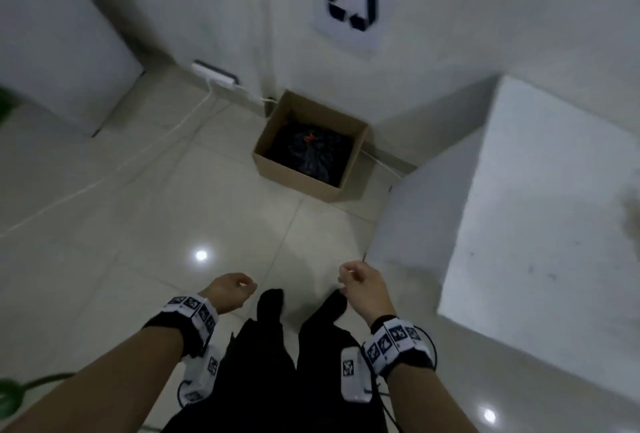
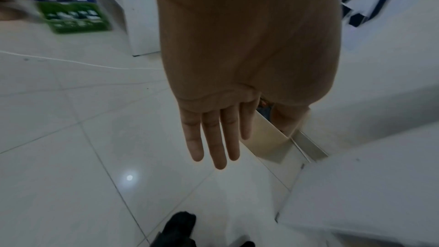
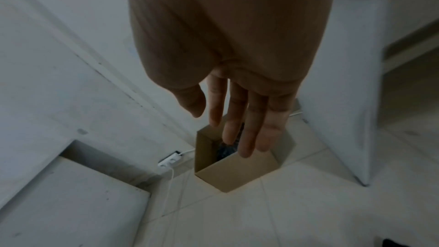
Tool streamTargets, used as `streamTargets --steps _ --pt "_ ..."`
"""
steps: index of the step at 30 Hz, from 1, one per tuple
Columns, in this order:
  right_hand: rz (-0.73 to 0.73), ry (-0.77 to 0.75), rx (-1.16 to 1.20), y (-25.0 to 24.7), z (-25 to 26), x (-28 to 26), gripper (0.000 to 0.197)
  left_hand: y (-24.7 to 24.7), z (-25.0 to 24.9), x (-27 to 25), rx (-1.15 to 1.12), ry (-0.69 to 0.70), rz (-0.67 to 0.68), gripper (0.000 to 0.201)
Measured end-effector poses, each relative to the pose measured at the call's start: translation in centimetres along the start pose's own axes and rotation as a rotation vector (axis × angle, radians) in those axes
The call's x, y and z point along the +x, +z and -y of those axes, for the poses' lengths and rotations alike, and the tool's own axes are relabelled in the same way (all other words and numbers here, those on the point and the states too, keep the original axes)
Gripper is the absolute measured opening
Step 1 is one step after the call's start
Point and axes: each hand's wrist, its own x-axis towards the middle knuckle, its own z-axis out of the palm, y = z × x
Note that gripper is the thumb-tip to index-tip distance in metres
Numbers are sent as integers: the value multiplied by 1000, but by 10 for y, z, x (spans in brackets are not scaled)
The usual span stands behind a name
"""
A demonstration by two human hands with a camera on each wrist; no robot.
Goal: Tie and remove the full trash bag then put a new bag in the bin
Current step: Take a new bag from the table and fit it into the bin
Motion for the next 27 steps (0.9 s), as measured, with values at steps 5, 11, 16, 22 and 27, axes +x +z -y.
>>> streamTargets --steps 5,11,16,22,27 --pt "-82 219 36 -23 -144 -70 11 60 -71 -33 371 213 121 45" --pt "-170 510 251 -50 -319 -172 13 165 -173 -65 664 437 230 39" --pt "-253 599 464 -95 -414 -259 19 272 -213 -85 869 483 233 38" --pt "-381 514 486 -160 -503 -324 14 379 -214 -107 1231 411 301 46" --pt "-449 443 511 -231 -558 -332 18 452 -238 -106 1334 336 350 49"
